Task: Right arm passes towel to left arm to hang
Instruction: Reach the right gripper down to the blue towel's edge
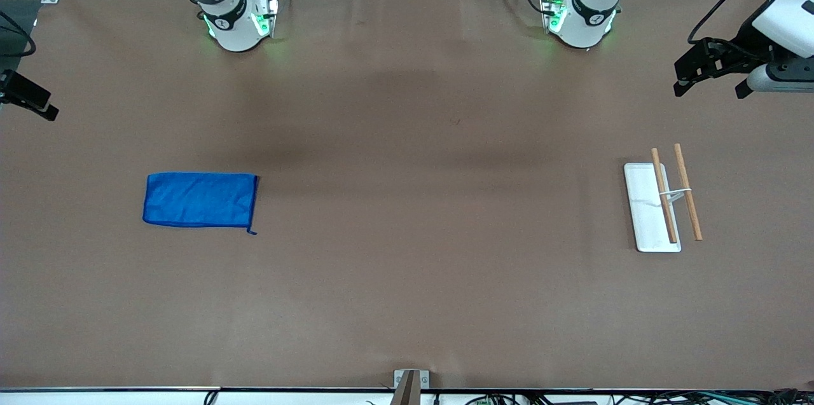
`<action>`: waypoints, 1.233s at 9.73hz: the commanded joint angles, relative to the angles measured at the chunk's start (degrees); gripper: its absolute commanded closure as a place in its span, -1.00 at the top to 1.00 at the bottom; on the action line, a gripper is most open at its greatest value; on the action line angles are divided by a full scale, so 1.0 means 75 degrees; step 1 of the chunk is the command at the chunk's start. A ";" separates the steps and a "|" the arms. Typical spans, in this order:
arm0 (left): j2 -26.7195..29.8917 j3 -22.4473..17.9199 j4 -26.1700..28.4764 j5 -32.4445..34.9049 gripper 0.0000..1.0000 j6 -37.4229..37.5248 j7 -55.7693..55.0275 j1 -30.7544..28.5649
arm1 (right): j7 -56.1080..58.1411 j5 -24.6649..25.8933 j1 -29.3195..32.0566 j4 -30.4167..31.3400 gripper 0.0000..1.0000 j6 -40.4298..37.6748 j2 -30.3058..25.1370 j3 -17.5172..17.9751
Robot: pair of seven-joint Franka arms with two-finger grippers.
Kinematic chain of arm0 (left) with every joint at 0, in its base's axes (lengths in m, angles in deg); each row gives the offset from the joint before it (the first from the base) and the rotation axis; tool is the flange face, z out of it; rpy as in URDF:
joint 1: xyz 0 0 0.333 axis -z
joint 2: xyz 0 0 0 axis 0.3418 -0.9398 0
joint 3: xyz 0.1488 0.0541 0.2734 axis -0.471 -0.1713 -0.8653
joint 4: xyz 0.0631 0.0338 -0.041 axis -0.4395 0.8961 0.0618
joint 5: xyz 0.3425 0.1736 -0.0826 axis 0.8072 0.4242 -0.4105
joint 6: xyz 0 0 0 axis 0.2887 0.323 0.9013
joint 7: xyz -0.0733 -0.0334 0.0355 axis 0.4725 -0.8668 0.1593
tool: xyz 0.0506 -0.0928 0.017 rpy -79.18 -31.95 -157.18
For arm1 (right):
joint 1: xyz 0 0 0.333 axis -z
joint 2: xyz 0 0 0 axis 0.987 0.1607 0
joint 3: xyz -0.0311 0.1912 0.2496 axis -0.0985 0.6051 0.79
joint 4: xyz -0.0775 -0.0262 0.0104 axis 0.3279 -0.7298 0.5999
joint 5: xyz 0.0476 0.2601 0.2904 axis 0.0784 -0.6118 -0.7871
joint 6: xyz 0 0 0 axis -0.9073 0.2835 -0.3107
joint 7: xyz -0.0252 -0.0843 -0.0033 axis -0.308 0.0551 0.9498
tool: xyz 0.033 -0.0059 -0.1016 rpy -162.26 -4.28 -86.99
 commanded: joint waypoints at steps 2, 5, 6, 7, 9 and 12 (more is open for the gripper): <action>0.0020 0.0009 0.0266 0.0138 1.00 -0.0004 -0.0104 0.0014 | 0.0087 -0.0022 -0.0050 0.1298 1.00 0.1084 0.0072 0.0025; -0.0027 0.0009 0.0254 0.0138 1.00 -0.0004 -0.0104 0.0014 | 0.0192 -0.0022 -0.0062 0.2320 1.00 0.2277 0.0819 0.0036; -0.0039 0.0009 0.0254 0.0138 1.00 -0.0004 -0.0104 0.0014 | 0.0367 -0.0022 -0.0051 0.2565 1.00 0.2873 0.1170 0.0025; -0.0051 0.0009 0.0254 0.0138 1.00 -0.0015 -0.0104 0.0014 | 0.0484 -0.0022 -0.0004 0.2974 1.00 0.3656 0.1441 0.0025; -0.0062 0.0009 0.0254 0.0138 1.00 -0.0015 -0.0104 0.0026 | 0.0870 -0.0022 0.0090 0.3771 1.00 0.5472 0.2131 0.0001; -0.0097 0.0009 0.0266 0.0138 1.00 -0.0004 -0.0104 0.0038 | 0.1165 -0.0022 0.0242 0.5000 1.00 0.7908 0.2790 0.0001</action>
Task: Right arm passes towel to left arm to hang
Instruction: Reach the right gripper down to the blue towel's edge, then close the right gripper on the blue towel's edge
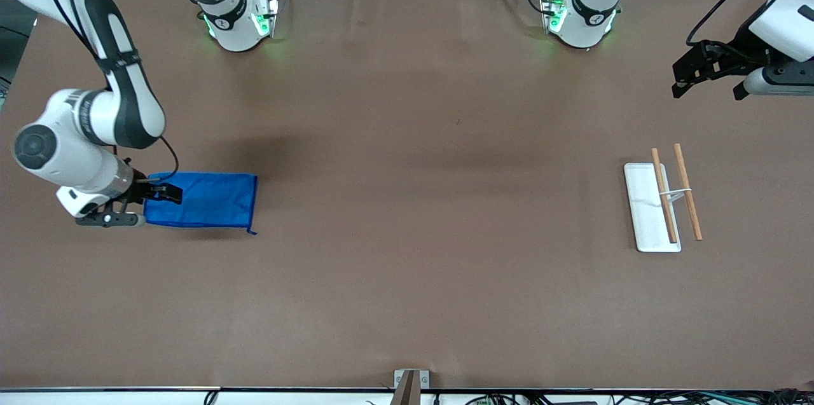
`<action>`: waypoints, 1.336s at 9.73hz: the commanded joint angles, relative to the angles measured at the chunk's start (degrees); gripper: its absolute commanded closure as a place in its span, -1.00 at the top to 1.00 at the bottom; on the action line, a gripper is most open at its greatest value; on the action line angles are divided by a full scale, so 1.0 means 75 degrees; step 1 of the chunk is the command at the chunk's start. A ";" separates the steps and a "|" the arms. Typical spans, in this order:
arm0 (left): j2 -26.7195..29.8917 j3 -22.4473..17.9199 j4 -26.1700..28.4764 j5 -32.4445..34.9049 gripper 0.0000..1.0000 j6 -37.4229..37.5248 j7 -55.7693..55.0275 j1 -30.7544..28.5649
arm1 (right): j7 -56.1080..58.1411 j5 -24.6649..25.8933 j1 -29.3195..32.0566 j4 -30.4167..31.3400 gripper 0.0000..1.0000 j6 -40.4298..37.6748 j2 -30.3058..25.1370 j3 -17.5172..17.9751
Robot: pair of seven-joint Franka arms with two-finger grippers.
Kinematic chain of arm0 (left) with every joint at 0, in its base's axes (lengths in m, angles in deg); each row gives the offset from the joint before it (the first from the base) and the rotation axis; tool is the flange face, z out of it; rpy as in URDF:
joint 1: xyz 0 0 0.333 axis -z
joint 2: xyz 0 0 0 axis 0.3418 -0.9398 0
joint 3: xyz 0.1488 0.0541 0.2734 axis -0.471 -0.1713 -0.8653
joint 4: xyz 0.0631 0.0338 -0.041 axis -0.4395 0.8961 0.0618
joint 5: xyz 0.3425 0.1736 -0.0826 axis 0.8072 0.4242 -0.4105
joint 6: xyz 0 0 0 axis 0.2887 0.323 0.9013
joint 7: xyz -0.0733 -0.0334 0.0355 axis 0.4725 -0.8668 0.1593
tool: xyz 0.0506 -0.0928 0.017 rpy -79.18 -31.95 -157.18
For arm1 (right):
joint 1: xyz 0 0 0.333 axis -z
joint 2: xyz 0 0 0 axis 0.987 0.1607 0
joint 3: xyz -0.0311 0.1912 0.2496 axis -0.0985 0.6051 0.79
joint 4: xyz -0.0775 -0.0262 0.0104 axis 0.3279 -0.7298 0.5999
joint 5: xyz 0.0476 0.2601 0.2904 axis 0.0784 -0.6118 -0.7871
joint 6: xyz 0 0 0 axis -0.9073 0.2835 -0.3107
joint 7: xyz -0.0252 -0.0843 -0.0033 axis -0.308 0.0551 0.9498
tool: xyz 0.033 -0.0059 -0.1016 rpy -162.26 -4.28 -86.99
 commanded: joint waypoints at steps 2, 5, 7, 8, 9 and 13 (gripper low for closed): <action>-0.0104 0.0006 0.0204 0.0150 1.00 -0.0003 -0.0093 0.0034 | 0.0172 -0.0017 0.0197 0.0881 1.00 0.1216 0.0145 0.0041; -0.0117 0.0006 0.0204 0.0150 1.00 -0.0003 -0.0093 0.0046 | 0.0172 -0.0017 0.0186 0.1103 0.98 0.1287 0.0392 0.0052; -0.0105 0.0006 0.0204 0.0150 1.00 -0.0003 -0.0104 0.0046 | 0.0160 -0.0017 0.0186 0.1104 0.75 0.1275 0.0415 0.0053; -0.0105 0.0006 0.0204 0.0150 1.00 -0.0003 -0.0104 0.0046 | 0.0160 -0.0017 0.0186 0.1104 0.60 0.1287 0.0439 0.0053; -0.0105 0.0006 0.0204 0.0150 1.00 -0.0003 -0.0104 0.0046 | 0.0160 -0.0017 0.0197 0.1104 0.52 0.1299 0.0497 0.0053; -0.0117 0.0017 0.0216 0.0150 1.00 -0.0003 -0.0104 0.0057 | 0.0160 -0.0017 0.0197 0.1104 0.17 0.1416 0.0591 0.0053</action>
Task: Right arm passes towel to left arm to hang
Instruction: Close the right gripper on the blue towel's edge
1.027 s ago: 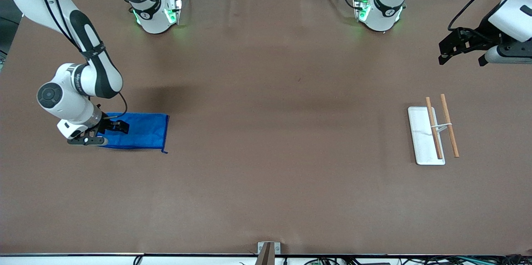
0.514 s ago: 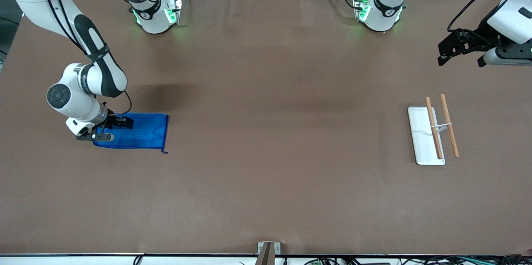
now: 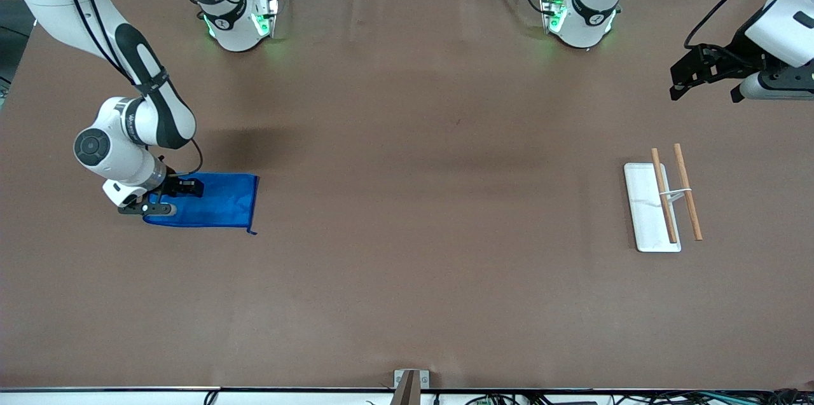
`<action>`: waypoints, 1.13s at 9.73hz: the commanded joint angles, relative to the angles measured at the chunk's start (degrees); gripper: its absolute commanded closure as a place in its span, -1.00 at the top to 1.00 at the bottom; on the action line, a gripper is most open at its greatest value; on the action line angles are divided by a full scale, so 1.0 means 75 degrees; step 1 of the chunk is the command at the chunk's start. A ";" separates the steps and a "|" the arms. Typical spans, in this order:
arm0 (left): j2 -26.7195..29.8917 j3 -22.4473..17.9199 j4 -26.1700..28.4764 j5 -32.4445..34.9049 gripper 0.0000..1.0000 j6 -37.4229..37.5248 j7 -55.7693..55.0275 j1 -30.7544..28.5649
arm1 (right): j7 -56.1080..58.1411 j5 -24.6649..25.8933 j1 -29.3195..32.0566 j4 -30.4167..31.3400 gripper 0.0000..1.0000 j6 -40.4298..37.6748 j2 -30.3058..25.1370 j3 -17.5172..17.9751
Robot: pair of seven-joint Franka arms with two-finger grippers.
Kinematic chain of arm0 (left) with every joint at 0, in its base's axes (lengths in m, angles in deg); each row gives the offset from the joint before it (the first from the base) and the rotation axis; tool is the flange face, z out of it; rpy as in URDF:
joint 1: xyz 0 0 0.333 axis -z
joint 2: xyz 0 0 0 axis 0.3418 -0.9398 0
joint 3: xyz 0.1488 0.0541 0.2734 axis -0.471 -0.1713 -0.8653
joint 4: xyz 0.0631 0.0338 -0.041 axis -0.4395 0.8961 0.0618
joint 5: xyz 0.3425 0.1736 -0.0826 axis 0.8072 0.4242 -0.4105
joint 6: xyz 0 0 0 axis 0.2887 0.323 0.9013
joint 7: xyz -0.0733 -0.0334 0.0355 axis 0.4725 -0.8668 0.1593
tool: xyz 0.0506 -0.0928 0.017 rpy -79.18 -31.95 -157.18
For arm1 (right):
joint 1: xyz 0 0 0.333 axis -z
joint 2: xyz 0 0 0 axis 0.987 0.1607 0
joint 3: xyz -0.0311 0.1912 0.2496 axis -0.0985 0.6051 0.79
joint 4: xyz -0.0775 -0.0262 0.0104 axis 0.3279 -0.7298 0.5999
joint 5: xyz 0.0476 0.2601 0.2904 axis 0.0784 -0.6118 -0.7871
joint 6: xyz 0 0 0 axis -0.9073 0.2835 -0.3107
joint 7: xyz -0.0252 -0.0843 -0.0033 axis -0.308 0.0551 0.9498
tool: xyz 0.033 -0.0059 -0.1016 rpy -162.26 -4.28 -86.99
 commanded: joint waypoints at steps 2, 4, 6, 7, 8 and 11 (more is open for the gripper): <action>-0.0060 0.0014 0.0215 0.0150 1.00 -0.0003 -0.0104 0.0055 | 0.0107 -0.0015 0.0115 0.0096 -0.25 0.0203 0.0091 0.0057; -0.0072 0.0014 0.0215 0.0150 1.00 -0.0003 -0.0104 0.0055 | 0.0095 -0.0015 0.0150 0.0096 -0.35 0.0460 0.0197 0.0046; -0.0119 0.0014 0.0203 0.0150 1.00 -0.0003 -0.0104 0.0055 | 0.0025 -0.0016 0.0127 0.0073 -0.89 0.0228 0.0127 0.0058; -0.0131 0.0014 0.0191 0.0150 1.00 -0.0003 -0.0104 0.0066 | 0.0048 -0.0015 0.0092 -0.0066 -0.90 -0.0179 -0.0047 0.0058; -0.0142 0.0014 0.0191 0.0150 1.00 -0.0003 -0.0104 0.0067 | 0.0025 -0.0015 0.0045 -0.0369 -0.93 -0.0833 -0.0316 0.0069; -0.0189 0.0037 0.0179 0.0150 1.00 -0.0026 0.0059 0.0043 | 0.0036 -0.0050 -0.0037 -0.2171 -0.98 -0.3725 -0.0728 0.0116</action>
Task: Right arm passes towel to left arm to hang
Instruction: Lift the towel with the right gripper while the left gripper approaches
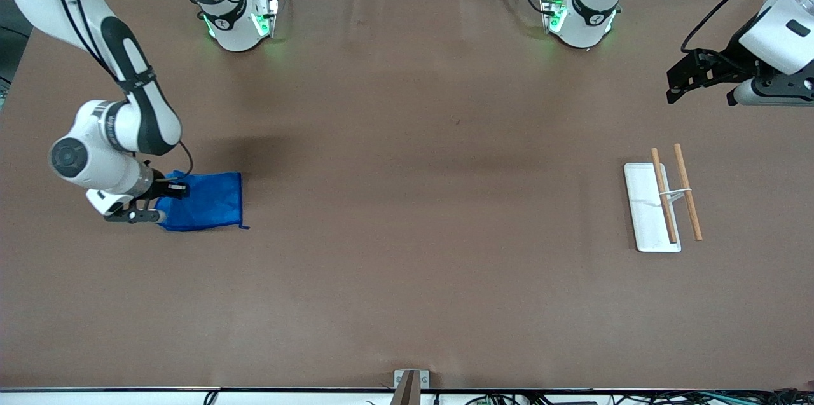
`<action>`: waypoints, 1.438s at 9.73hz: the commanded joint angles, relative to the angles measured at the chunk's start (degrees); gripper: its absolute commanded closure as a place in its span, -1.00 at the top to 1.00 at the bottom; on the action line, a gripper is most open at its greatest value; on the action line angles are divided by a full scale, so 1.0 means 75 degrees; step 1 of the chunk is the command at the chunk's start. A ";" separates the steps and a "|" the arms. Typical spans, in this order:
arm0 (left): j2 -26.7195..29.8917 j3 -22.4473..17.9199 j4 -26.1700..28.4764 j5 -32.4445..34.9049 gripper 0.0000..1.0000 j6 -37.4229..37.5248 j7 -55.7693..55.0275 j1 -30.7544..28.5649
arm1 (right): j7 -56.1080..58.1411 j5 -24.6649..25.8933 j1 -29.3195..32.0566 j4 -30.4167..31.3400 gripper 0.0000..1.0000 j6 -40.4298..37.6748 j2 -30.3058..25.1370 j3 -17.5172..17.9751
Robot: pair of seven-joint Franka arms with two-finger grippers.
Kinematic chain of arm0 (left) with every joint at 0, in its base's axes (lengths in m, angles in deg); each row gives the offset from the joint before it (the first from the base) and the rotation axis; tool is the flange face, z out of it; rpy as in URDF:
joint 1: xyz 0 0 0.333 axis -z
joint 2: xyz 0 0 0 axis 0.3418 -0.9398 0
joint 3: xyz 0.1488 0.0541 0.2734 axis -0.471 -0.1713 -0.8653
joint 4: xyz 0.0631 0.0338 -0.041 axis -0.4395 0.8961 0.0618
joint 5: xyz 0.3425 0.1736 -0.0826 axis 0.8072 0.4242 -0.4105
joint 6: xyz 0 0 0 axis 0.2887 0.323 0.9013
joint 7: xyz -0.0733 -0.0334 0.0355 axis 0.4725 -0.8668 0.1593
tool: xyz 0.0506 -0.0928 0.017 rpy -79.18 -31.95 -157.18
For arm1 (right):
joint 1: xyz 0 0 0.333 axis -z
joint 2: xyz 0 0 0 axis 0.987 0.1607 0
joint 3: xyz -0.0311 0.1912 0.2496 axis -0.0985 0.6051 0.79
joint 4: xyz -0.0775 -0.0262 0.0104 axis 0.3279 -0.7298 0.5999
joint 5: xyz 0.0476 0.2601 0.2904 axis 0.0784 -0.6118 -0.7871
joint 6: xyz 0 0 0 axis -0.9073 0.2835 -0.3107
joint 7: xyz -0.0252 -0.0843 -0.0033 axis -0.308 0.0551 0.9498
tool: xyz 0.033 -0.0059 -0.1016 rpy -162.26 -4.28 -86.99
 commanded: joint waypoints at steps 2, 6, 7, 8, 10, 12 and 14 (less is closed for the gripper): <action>-0.0121 0.0021 0.0170 0.0150 1.00 -0.0118 0.0034 0.0047 | -0.0127 -0.0925 -0.0340 -0.1579 -0.98 -0.2503 -0.0641 0.0099; -0.0121 0.0021 0.0159 0.0150 1.00 -0.0188 -0.0012 0.0036 | -0.2580 -0.1011 -0.0459 -0.2168 -0.99 -0.3190 -0.1146 0.2107; -0.0121 0.0033 0.0159 0.0138 1.00 -0.0200 -0.0129 0.0070 | -0.3703 -0.1278 -0.0482 -0.2552 -0.99 -0.3143 -0.1089 0.2868; -0.0121 0.0056 0.0159 0.0068 1.00 -0.0200 -0.0118 0.0082 | -0.4804 -0.1942 -0.0494 -0.2915 -0.99 -0.2946 -0.0949 0.3386; -0.0133 0.0068 0.0170 -0.0083 1.00 -0.0200 0.0069 0.0094 | -0.6552 -0.2288 -0.0506 -0.3083 -0.99 -0.1907 -0.0796 0.4580; -0.0180 0.0021 0.0217 -0.1133 1.00 -0.0200 0.0104 -0.0011 | -0.8079 -0.2288 -0.0517 -0.3083 -0.99 -0.0443 -0.0330 0.5811; -0.0262 0.0009 0.0287 -0.1409 1.00 -0.0200 0.0384 0.0000 | -0.9554 -0.2277 -0.0738 -0.3397 -0.99 0.1255 0.0746 0.6775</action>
